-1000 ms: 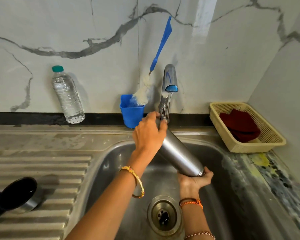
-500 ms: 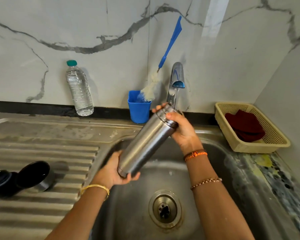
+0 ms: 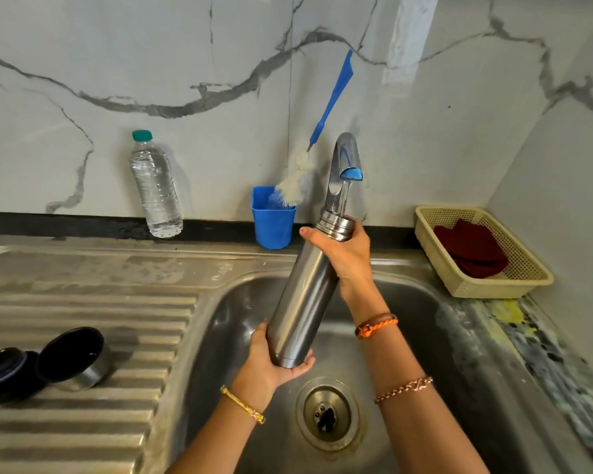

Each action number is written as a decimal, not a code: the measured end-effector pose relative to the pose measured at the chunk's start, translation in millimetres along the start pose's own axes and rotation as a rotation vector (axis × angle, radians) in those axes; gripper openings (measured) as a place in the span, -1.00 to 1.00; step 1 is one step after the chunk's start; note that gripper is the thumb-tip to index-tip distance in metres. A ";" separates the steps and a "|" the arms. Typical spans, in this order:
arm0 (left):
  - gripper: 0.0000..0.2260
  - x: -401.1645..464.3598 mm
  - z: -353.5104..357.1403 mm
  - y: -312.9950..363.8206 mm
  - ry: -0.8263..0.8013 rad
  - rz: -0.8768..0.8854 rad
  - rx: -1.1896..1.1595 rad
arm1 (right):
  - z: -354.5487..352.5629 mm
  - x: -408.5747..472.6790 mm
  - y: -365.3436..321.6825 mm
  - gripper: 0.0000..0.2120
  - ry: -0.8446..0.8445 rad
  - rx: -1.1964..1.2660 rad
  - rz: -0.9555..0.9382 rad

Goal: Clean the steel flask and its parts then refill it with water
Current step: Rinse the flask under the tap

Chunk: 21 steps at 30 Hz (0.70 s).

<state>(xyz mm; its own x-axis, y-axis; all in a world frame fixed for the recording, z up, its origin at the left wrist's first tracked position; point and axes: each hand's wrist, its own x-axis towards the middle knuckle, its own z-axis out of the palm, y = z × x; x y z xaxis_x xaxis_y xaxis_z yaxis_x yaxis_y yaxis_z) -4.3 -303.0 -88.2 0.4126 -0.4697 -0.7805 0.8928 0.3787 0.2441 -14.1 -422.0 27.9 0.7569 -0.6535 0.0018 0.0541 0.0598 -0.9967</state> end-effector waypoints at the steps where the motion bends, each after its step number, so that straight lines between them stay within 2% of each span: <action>1: -0.58 -0.1 1.9 -0.6 0.003 0.018 0.002 | -1.7 0.0 1.0 -0.47 -0.022 -0.067 -0.035; 3: -0.67 -1.2 5.5 -3.1 0.012 0.048 0.009 | -1.1 -4.1 1.5 -0.34 -0.088 -0.230 -0.099; 5: -0.72 -5.0 8.3 -7.1 0.025 0.054 0.041 | 1.2 -6.7 -0.9 -0.31 -0.086 -0.329 -0.143; 9: -0.70 -11.8 11.6 -5.2 0.016 0.084 0.212 | -0.3 -1.3 -9.3 -0.37 0.136 -0.292 -0.188; 12: -0.68 -13.2 6.2 -2.1 0.025 0.073 0.225 | 2.8 -5.0 -9.6 -0.36 0.058 -0.335 -0.172; 16: -0.70 -12.1 4.5 2.2 -0.018 0.118 0.235 | 1.7 -6.6 -14.8 -0.38 0.267 -0.268 -0.260; 19: -0.70 -10.9 6.5 -2.7 0.053 0.105 0.210 | 5.3 -6.9 -8.5 -0.38 0.206 -0.394 -0.221; 21: -0.72 -7.7 8.3 -4.2 0.046 0.116 0.218 | 7.8 -11.0 -0.2 -0.40 0.194 -0.408 -0.261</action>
<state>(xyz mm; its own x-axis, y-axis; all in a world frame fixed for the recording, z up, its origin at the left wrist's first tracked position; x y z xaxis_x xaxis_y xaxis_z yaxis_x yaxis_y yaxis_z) -9.7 -307.6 -78.4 0.5101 -0.3942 -0.7644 0.8600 0.2441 0.4481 -17.4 -409.0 28.7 0.6154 -0.7377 0.2776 -0.0627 -0.3969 -0.9157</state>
